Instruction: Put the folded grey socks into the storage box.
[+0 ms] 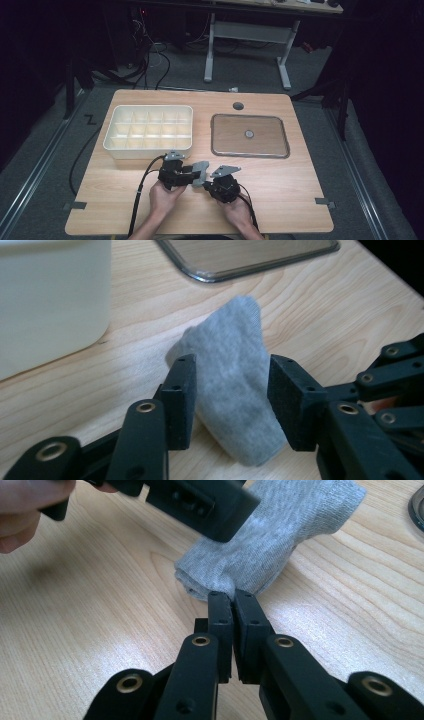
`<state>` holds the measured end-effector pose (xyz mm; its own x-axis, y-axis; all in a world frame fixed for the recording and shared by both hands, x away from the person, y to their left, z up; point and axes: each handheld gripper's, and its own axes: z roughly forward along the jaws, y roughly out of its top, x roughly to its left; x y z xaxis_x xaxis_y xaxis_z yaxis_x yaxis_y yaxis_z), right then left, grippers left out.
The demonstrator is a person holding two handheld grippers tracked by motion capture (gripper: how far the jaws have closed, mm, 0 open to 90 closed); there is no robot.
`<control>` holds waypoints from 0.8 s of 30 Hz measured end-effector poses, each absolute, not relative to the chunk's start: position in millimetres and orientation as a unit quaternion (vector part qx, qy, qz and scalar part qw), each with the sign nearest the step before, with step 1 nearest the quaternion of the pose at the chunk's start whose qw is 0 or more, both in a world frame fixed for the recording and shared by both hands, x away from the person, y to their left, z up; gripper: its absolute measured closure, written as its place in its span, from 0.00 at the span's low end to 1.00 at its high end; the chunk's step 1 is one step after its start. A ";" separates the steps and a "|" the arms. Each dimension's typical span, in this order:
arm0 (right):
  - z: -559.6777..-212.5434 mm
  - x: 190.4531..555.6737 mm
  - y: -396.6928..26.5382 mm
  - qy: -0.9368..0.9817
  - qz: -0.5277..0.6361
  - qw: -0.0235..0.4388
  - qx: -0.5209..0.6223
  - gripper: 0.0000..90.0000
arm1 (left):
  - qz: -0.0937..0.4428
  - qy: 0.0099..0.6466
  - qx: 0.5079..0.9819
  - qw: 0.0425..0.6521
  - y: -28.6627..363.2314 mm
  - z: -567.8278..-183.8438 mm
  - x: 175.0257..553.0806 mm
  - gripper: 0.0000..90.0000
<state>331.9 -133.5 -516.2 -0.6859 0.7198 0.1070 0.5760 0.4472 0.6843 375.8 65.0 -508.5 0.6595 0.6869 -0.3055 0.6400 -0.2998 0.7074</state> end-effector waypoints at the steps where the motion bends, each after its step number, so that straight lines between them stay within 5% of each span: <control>1: -516.4 332.1 -133.5 0.846 0.357 0.102 0.382 0.97 | 0.033 0.412 0.810 0.417 63.4 -510.4 375.3 0.59; 14: -511.3 330.1 -138.4 0.845 0.362 0.110 0.378 0.87 | 0.042 0.417 0.812 0.406 56.6 -518.8 372.2 0.59; 24: -482.2 355.0 -135.5 0.829 0.390 0.148 0.372 0.92 | 0.038 0.420 0.810 0.407 57.1 -518.0 371.1 0.60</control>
<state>355.0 -135.5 -482.2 -0.6800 0.7319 0.0442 0.5006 0.4194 0.7573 371.1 57.1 -518.0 0.6446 0.7116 -0.2796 0.6493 -0.3164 0.6916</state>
